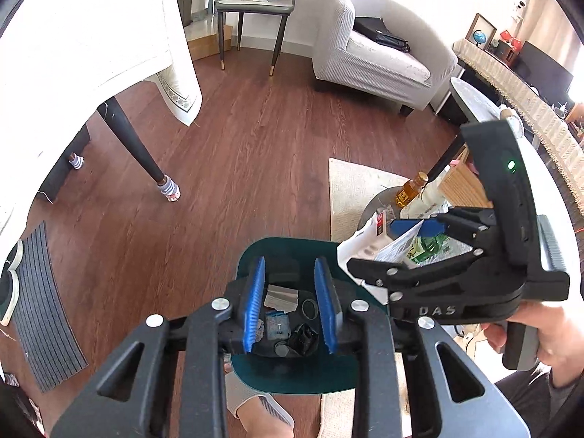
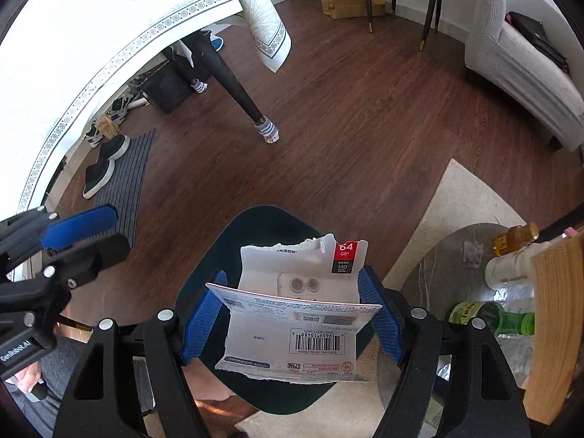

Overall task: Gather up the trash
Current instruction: 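Carry the lid and white box over the green bin and release both, then move both grippers back over the table toward the tape roll and paper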

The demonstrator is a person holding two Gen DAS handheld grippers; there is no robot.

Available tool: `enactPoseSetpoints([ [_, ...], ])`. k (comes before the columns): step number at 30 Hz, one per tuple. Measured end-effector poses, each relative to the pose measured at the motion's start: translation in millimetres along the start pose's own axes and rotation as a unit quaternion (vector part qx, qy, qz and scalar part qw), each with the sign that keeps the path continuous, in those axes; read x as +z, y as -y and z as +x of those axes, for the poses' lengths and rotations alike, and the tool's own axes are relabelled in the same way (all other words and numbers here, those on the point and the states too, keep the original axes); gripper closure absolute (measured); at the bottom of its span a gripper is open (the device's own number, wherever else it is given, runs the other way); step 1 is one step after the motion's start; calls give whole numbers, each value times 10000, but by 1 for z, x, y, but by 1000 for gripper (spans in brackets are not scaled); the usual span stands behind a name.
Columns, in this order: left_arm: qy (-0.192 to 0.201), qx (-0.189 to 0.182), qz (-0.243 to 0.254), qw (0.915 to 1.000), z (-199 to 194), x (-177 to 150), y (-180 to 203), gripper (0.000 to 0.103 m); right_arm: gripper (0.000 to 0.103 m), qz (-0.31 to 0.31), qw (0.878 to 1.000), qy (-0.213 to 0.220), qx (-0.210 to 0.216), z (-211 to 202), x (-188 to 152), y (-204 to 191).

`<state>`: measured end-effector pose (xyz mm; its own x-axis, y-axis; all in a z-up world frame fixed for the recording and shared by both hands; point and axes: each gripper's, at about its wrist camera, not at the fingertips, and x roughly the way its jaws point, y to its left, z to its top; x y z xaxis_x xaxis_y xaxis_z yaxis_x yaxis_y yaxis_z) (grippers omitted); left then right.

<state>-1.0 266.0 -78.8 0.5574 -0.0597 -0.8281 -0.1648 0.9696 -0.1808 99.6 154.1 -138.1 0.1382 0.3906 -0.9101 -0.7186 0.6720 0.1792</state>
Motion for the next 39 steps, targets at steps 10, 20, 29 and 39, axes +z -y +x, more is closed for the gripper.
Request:
enactPoseSetpoints([
  [10, 380, -174, 66, 9991, -26, 20, 14, 80, 27, -317, 9979, -557, -132, 31, -20, -6],
  [20, 659, -245, -33, 9975, -44, 40, 26, 80, 7, -663, 9963, -521, -157, 19, -35, -11],
  [29, 890, -296, -54, 9956, -53, 57, 45, 80, 7, -560, 9974, 410, 187, -51, -28, -1],
  [39, 1050, -332, 153, 9938, -54, 66, 74, 80, 27, -385, 9917, 1201, 228, -116, -24, 21],
])
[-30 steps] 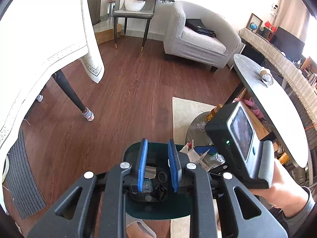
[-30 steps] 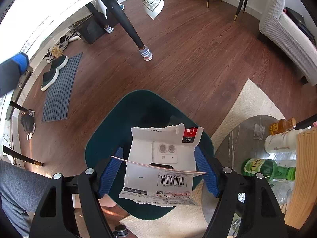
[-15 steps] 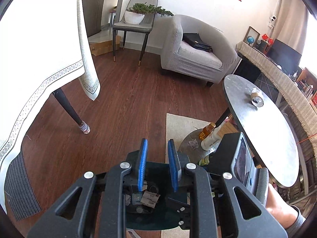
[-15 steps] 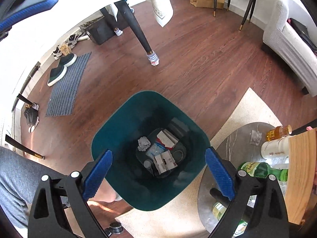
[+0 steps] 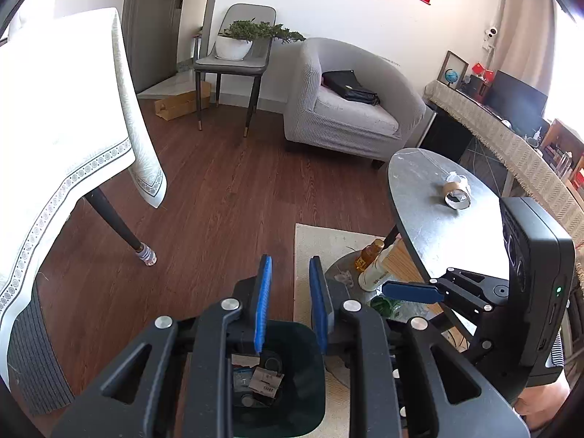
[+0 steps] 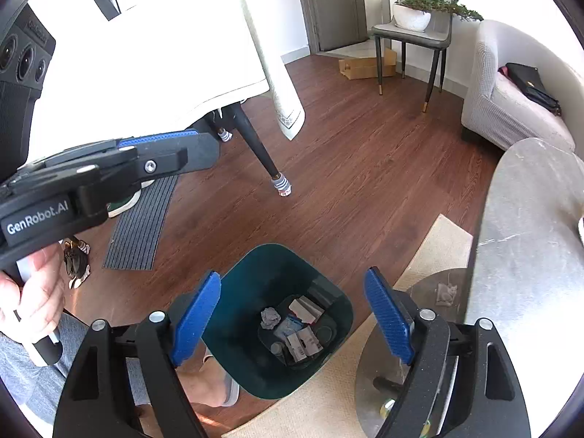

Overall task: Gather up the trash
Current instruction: 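Move both grippers back over the table toward the tape roll and paper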

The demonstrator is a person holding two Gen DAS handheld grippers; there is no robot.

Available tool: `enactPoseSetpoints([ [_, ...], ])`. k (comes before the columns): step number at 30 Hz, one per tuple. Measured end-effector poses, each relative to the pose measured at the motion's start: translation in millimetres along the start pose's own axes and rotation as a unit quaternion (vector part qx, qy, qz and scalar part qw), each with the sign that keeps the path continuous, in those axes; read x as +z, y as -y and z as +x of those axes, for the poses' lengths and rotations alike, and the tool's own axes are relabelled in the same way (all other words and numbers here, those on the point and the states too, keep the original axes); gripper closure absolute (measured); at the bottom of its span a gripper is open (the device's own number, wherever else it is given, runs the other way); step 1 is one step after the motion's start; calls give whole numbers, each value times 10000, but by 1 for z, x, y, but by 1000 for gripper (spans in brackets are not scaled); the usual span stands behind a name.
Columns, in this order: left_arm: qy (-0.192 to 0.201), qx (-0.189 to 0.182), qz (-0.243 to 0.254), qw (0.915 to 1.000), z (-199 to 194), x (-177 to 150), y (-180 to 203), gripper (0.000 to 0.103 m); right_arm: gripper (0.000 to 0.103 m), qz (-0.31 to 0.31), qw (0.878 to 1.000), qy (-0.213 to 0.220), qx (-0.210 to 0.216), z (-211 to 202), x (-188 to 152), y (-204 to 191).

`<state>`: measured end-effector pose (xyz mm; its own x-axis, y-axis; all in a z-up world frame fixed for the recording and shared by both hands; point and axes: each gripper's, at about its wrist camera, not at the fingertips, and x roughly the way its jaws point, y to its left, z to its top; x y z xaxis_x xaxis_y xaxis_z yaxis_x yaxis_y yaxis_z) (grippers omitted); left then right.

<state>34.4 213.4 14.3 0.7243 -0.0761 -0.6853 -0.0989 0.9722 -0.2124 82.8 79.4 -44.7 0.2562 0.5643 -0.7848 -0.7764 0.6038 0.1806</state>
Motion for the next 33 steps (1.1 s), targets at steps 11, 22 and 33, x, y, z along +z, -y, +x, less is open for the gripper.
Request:
enactPoseSetpoints([
  [11, 186, -239, 307, 9991, 6, 14, 45, 70, 32, 541, 9969, 511, -248, -50, -5, 56],
  [22, 286, -524, 700, 9958, 23, 27, 101, 52, 37, 1019, 9877, 870, -801, -95, -20, 116],
  [33, 65, -765, 971, 9923, 69, 33, 158, 38, 43, 1558, 9755, 1120, -1073, -129, -41, 178],
])
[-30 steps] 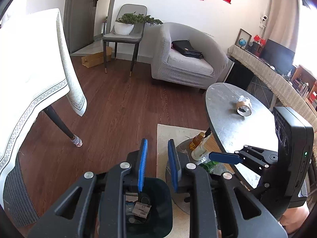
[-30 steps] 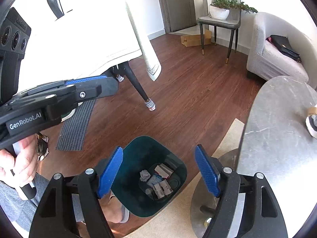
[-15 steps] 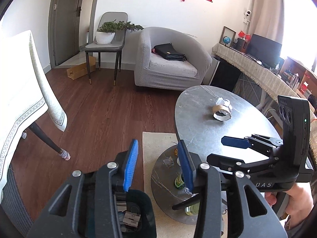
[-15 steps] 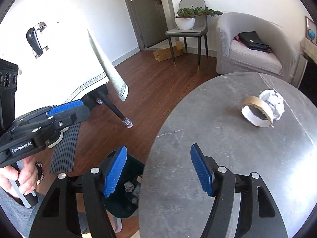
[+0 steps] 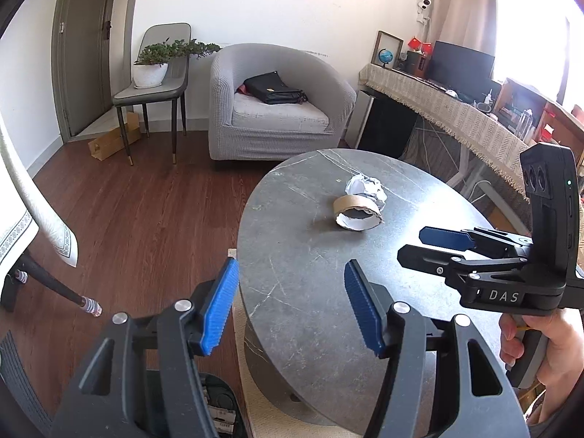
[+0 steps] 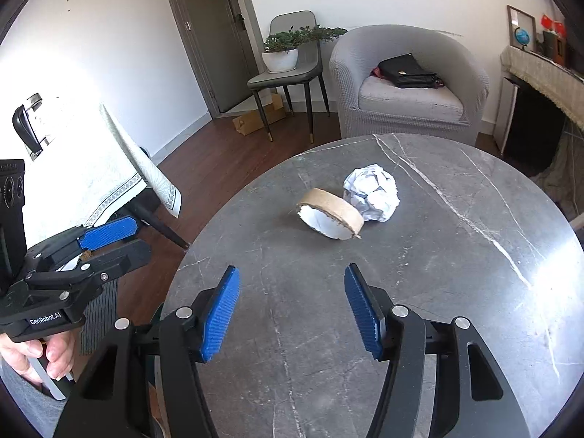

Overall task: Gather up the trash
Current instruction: 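Move both grippers back over the table toward the tape roll and paper, then grasp the brown tape roll with the left gripper while the right gripper grasps the crumpled paper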

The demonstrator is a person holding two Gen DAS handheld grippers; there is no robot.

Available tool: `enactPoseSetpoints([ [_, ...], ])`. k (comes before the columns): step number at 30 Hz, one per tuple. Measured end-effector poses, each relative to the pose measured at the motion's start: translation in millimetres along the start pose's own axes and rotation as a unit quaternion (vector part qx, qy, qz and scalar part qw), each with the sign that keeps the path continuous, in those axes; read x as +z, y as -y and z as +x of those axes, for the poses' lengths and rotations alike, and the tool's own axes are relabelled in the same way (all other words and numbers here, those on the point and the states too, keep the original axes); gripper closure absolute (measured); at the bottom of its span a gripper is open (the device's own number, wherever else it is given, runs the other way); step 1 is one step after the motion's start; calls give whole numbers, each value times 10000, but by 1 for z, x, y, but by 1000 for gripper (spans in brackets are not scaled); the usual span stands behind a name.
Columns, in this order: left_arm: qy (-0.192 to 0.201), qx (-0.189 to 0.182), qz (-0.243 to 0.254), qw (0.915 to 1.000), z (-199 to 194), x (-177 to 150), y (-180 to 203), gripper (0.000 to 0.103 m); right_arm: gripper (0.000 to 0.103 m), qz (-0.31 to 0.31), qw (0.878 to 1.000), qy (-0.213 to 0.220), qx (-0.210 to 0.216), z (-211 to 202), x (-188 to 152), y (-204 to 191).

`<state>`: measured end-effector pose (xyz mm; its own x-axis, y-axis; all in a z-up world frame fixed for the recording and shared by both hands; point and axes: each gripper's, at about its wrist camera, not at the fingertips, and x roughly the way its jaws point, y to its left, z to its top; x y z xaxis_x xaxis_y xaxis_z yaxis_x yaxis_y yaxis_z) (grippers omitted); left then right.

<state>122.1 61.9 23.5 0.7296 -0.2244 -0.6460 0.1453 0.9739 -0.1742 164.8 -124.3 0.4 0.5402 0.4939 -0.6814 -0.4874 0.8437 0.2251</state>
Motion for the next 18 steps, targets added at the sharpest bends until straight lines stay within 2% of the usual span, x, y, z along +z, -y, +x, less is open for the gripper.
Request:
enactPoseSetpoints([
  [4, -56, -83, 137, 9999, 19, 6, 16, 30, 45, 187, 9998, 34, -92, -4, -1, 22],
  [11, -210, -181, 393, 9988, 56, 23, 42, 25, 44, 521, 9983, 131, -235, -17, -3, 60],
  [18, -422, -203, 602, 9971, 96, 38, 62, 24, 29, 836, 9954, 174, -440, -23, -8, 92],
])
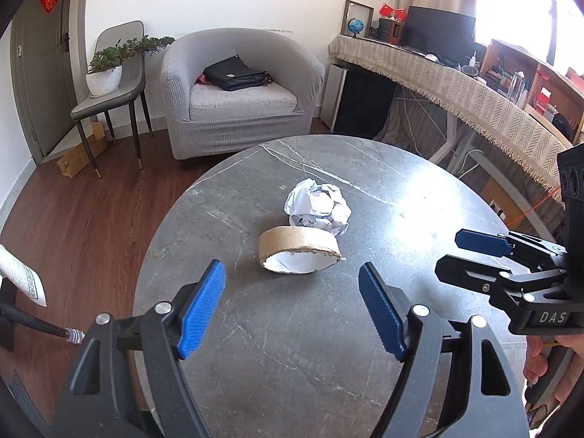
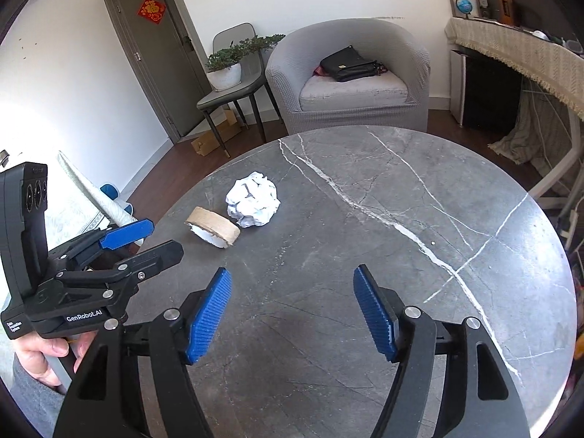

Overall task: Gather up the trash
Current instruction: 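Grasp the brown tape roll with the left gripper while the right gripper grasps the crumpled paper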

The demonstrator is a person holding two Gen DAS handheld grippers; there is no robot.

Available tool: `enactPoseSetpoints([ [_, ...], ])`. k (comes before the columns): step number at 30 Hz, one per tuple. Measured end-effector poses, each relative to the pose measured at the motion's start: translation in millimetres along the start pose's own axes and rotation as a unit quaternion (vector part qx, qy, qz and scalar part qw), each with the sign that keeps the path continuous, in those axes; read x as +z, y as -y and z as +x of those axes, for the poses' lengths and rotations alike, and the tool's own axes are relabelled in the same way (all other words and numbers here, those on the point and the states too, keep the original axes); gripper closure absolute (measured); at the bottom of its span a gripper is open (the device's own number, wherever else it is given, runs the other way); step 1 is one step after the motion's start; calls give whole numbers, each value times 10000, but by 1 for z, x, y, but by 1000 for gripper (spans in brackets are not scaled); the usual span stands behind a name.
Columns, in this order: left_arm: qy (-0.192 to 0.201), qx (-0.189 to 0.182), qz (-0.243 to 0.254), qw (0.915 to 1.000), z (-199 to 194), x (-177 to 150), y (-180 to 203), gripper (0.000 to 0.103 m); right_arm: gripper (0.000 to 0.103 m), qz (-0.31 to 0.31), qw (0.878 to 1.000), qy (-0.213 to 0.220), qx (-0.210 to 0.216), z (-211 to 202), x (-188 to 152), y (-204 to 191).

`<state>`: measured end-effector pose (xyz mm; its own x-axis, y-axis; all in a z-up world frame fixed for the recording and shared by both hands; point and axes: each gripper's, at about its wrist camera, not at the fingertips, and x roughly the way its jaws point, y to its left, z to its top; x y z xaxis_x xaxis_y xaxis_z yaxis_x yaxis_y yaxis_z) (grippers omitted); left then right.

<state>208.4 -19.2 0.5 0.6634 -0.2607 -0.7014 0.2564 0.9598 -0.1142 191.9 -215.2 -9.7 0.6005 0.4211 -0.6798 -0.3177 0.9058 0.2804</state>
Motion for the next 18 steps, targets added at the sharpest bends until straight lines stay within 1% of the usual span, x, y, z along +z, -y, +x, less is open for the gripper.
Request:
enactPoseSetpoints([
  [4, -152, 0, 62, 9999, 21, 5, 5, 24, 25, 156, 9999, 21, -46, -2, 1, 16],
  [7, -245, 4, 69, 9997, 32, 7, 6, 24, 19, 287, 9996, 46, -20, -4, 0, 25],
  [9, -282, 43, 69, 9996, 37, 8, 8, 24, 13, 346, 9994, 83, -44, -4, 1, 29],
  [10, -300, 69, 69, 9995, 40, 9, 7, 25, 13, 373, 9992, 111, -62, -4, 2, 30],
  [11, -321, 89, 58, 9994, 42, 10, 7, 26, 13, 387, 9991, 130, -60, -5, 2, 30],
  [12, -366, 115, 33, 9993, 45, 10, 6, 32, 13, 387, 9991, 134, -52, -4, 4, 31],
  [13, -410, 137, 18, 9991, 47, 11, 6, 41, 13, 378, 9992, 140, -62, -3, 5, 31],
  [15, -373, 185, 2, 9991, 46, 11, 6, 43, 13, 358, 9992, 150, -80, -1, 7, 30],
  [18, -308, 110, -62, 9994, 35, 9, 4, 43, 13, 316, 9994, 145, -65, 2, 10, 26],
])
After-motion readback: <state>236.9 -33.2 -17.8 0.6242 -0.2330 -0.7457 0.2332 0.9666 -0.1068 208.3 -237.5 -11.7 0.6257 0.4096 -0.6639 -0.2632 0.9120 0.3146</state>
